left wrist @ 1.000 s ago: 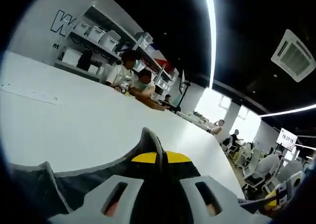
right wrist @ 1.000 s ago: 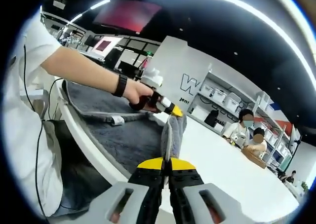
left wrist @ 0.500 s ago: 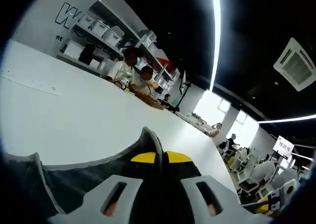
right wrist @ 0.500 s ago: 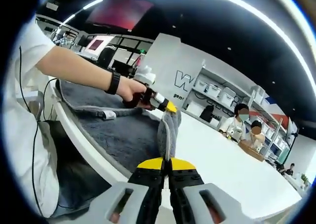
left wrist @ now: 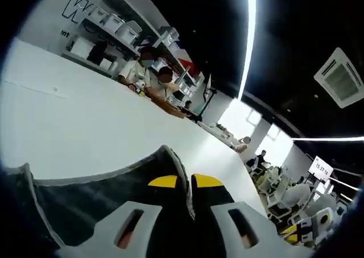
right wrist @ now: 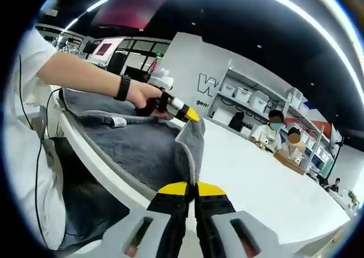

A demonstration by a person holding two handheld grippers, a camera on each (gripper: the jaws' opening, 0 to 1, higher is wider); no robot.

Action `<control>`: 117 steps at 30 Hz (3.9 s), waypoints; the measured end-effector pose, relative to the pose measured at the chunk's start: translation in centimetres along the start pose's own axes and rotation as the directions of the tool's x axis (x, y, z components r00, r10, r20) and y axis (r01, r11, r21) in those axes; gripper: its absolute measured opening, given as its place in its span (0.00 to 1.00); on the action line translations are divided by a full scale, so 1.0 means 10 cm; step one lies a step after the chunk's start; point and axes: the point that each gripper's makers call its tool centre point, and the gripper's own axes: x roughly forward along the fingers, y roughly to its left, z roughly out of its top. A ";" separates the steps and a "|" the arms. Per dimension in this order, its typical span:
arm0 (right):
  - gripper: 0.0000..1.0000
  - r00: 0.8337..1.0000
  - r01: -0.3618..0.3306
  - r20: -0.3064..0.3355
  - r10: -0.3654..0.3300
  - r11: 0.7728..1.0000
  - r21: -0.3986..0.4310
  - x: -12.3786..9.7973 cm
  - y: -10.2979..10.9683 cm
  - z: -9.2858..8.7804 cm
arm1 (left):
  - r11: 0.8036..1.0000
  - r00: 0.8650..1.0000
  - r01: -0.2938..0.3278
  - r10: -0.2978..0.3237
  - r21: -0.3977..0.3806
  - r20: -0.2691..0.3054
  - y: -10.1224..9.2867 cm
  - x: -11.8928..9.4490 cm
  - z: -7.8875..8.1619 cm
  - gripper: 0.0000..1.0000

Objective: Open the folded towel by lifting each exposed corner and separating the folded layers until the towel lies flat within the target outline without major curled edges

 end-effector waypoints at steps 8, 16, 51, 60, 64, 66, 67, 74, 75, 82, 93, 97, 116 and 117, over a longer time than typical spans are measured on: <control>0.00 0.998 -0.031 0.062 0.029 0.999 0.025 -0.03 0.04 0.15 | 0.999 1.000 -0.030 0.030 0.041 -0.001 0.01 0.00 -0.02 0.02; 0.04 0.994 -0.076 0.083 0.075 0.997 0.003 0.00 0.18 0.25 | 0.999 1.000 -0.016 0.017 0.043 -0.005 -0.03 0.00 -0.06 0.01; 0.00 0.995 -0.011 0.099 0.013 1.000 -0.021 0.11 0.05 0.22 | 1.000 0.999 0.003 -0.003 -0.014 0.039 -0.03 0.03 0.04 0.02; 0.00 0.995 0.051 0.085 -0.055 0.998 0.049 0.02 -0.18 0.10 | 0.999 0.997 0.003 0.000 -0.044 0.071 -0.04 0.09 0.11 0.02; 0.00 0.995 0.061 0.081 -0.065 0.996 0.059 0.01 -0.20 0.06 | 0.999 0.997 0.008 -0.004 -0.050 0.074 -0.07 0.12 0.12 0.02; 0.00 0.994 0.064 0.081 -0.069 0.996 0.067 0.00 -0.21 0.05 | 0.998 0.997 0.012 -0.008 -0.058 0.079 -0.09 0.14 0.14 0.02; 0.00 0.994 0.063 0.080 -0.068 0.996 0.067 0.00 -0.21 0.04 | 0.998 0.997 0.015 -0.011 -0.054 0.076 -0.11 0.16 0.15 0.02; 0.00 0.994 0.087 0.066 -0.092 0.994 0.071 -0.02 -0.27 0.00 | 0.999 0.997 0.025 -0.022 -0.042 0.072 -0.19 0.24 0.15 0.02; 0.00 0.994 0.088 0.063 -0.093 0.993 0.076 -0.03 -0.28 -0.01 | 0.999 0.997 0.024 -0.022 -0.039 0.068 -0.19 0.26 0.14 0.02; 0.00 0.994 0.100 0.039 -0.103 0.992 0.078 -0.03 -0.30 -0.09 | 0.999 0.998 0.033 -0.031 -0.030 0.056 -0.23 0.35 0.14 0.03; 0.00 0.995 0.100 0.020 -0.102 0.992 0.078 -0.03 -0.31 -0.14 | 0.999 0.998 0.032 -0.030 -0.023 0.064 -0.25 0.44 0.13 0.04; 0.00 0.995 0.103 0.009 -0.104 0.992 0.073 -0.02 -0.31 -0.14 | 0.999 0.997 0.035 -0.032 -0.032 0.069 -0.26 0.49 0.13 0.07; 0.02 0.988 0.151 -0.047 -0.148 0.985 0.085 -0.03 -0.40 -0.30 | 0.992 0.996 0.069 -0.062 -0.108 0.065 -0.30 0.70 0.00 0.24; 0.02 0.987 0.154 -0.051 -0.150 0.985 0.083 -0.03 -0.40 -0.30 | 0.991 0.994 0.078 -0.069 -0.108 0.082 -0.31 0.70 0.03 0.26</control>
